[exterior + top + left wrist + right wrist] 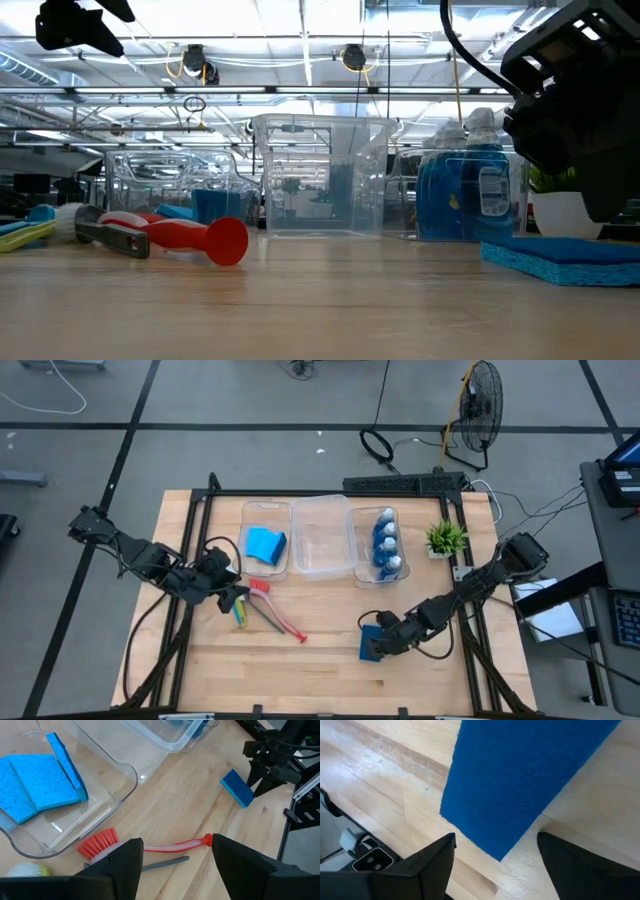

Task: Pick & Place Kitchen Sink Supplies
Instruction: Put the blue sponge into the left transparent bin

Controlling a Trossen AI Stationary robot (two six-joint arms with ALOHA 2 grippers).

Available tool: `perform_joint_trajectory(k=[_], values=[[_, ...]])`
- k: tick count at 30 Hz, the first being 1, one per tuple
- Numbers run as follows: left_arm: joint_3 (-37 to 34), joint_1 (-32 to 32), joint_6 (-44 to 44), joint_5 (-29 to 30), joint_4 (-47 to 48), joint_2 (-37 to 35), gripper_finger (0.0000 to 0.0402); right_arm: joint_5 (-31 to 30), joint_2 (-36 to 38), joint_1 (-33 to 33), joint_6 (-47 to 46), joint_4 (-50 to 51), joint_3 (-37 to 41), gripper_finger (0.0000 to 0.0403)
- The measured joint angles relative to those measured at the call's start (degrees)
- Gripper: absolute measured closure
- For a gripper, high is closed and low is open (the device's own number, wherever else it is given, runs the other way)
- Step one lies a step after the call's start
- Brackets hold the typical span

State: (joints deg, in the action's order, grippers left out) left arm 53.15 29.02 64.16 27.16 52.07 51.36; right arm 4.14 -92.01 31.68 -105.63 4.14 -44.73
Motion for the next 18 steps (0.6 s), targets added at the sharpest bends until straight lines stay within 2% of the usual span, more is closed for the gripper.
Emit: perform_joint_trajectory(k=[9,18], values=[[0.0,0.0,-1.1,1.49,0.0,0.01,0.016,-7.2,1.78,-1.64,-0.21,2.34,0.15,0.0136],[0.0,0.0,-1.46,1.99,0.1,0.02,0.016,-4.97,0.21,-3.95,1.59,8.21,-0.13,0.0151]])
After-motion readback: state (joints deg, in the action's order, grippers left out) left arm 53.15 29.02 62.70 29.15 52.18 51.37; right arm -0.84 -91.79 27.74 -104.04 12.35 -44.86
